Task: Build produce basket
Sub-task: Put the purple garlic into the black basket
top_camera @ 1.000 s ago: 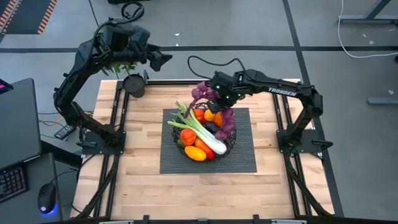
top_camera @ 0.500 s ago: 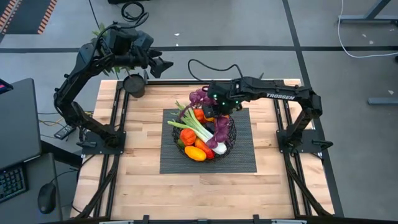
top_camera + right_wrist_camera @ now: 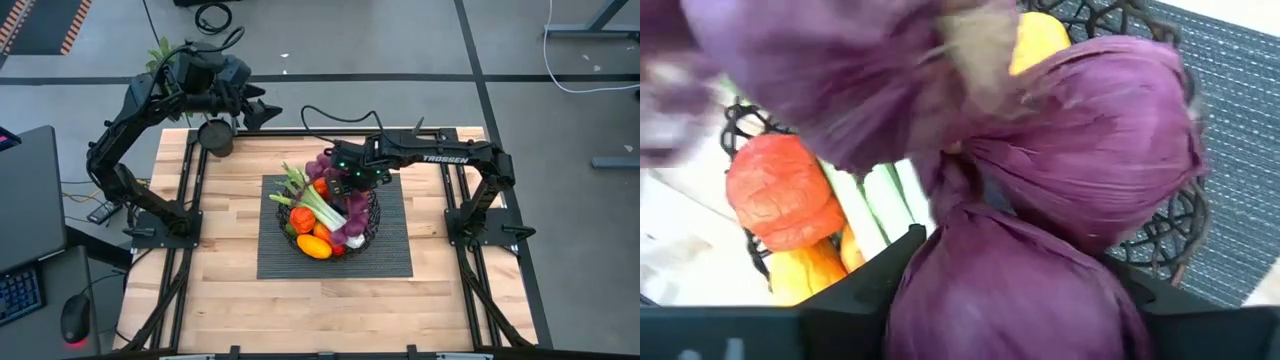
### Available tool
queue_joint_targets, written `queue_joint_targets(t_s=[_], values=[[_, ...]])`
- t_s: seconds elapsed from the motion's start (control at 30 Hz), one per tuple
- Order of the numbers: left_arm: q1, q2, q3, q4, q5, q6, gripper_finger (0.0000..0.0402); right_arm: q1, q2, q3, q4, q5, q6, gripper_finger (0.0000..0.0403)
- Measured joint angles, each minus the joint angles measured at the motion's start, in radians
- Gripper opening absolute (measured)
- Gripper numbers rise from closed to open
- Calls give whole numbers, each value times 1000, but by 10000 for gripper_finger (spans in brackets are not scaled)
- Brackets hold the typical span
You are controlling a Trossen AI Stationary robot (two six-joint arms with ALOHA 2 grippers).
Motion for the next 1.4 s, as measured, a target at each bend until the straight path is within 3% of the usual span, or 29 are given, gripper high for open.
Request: queue_joint_targets(t_s=[0.3,0.5,0.77,1.4], values=[[-26,0,0,-4,-1,-11,394,0,0,0,-36,-37,-25,275],[-37,0,0,-5,-1,-11,394,6,0,0,-45,-42,-46,302],[-37,0,0,-5,-1,-11,394,6,-27,0,-84,-75,-73,304],[-37,2,0,3,-1,20,394,37,-36,1,-54,-4,-108,302]])
